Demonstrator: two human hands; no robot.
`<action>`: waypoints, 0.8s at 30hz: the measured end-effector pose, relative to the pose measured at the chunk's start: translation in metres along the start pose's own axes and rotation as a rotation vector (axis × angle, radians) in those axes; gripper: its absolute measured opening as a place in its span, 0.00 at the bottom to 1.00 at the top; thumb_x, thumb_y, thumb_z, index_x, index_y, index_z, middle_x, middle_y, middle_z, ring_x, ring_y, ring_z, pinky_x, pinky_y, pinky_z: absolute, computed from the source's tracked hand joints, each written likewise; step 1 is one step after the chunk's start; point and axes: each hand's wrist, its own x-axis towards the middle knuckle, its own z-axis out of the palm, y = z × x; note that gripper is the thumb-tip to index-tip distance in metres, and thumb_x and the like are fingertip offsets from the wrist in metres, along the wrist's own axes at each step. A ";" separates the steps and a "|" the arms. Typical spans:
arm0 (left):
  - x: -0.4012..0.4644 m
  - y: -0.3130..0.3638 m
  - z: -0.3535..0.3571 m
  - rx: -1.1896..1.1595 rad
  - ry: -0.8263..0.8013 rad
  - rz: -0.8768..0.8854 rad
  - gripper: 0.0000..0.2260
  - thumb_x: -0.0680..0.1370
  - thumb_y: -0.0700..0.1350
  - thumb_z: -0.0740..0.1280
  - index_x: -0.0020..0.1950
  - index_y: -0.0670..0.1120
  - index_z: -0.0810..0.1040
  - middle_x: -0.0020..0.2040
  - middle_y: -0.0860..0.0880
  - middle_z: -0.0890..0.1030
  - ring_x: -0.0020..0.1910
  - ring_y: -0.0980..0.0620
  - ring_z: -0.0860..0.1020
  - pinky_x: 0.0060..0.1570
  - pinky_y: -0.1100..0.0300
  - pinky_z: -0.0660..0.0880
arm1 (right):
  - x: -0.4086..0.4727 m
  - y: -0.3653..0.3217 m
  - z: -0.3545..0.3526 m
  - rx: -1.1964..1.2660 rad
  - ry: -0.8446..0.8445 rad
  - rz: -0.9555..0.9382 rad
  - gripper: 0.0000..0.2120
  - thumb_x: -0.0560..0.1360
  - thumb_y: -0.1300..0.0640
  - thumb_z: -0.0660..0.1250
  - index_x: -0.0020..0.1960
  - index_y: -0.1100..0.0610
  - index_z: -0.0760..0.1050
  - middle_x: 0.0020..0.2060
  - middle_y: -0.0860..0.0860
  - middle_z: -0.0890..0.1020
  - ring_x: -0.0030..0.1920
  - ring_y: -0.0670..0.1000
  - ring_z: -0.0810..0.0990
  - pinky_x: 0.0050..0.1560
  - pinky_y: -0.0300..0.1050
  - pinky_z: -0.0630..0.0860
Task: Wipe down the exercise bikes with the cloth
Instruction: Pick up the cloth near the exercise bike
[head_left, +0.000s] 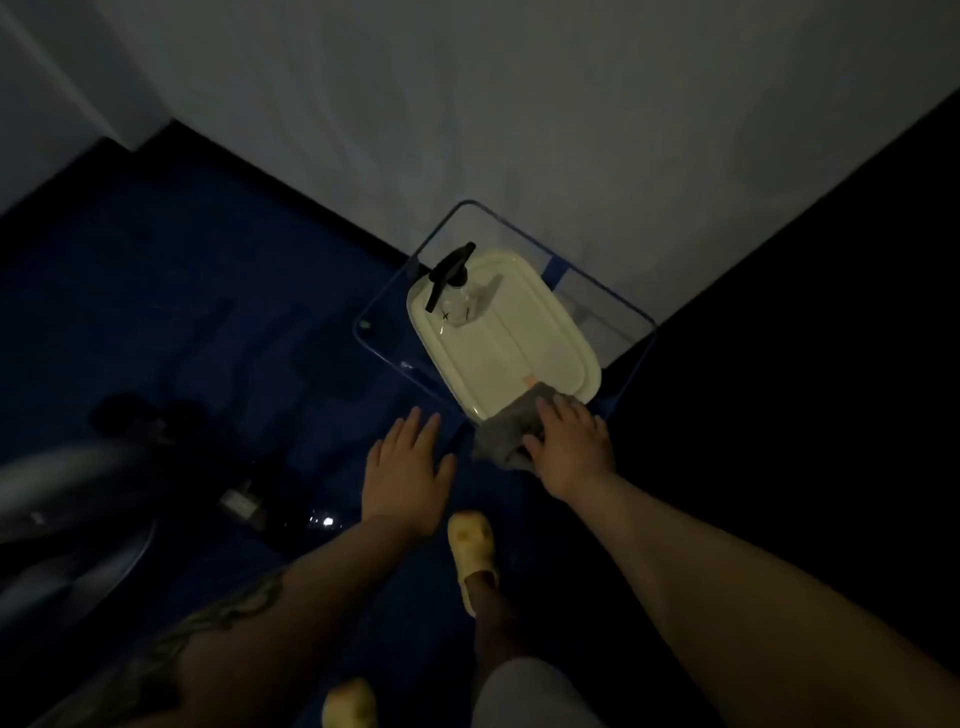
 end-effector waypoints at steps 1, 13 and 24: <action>0.009 0.000 0.003 -0.033 0.022 -0.027 0.26 0.81 0.54 0.54 0.78 0.51 0.52 0.79 0.49 0.50 0.78 0.48 0.50 0.76 0.51 0.49 | 0.012 0.001 0.001 -0.016 -0.001 -0.022 0.27 0.81 0.45 0.53 0.77 0.51 0.51 0.77 0.52 0.53 0.75 0.55 0.53 0.75 0.55 0.47; 0.001 -0.025 0.024 -0.147 0.059 -0.372 0.25 0.81 0.52 0.56 0.77 0.52 0.55 0.79 0.50 0.52 0.77 0.49 0.52 0.75 0.50 0.52 | 0.047 0.000 0.014 0.025 0.160 -0.168 0.07 0.80 0.57 0.59 0.52 0.59 0.74 0.51 0.56 0.80 0.51 0.53 0.77 0.54 0.45 0.71; -0.120 -0.078 -0.012 -0.388 0.331 -0.696 0.24 0.81 0.51 0.57 0.77 0.50 0.58 0.78 0.49 0.56 0.76 0.49 0.57 0.74 0.51 0.54 | -0.060 -0.125 -0.008 -0.035 0.169 -0.727 0.10 0.80 0.51 0.58 0.49 0.56 0.73 0.43 0.52 0.80 0.43 0.52 0.78 0.40 0.41 0.64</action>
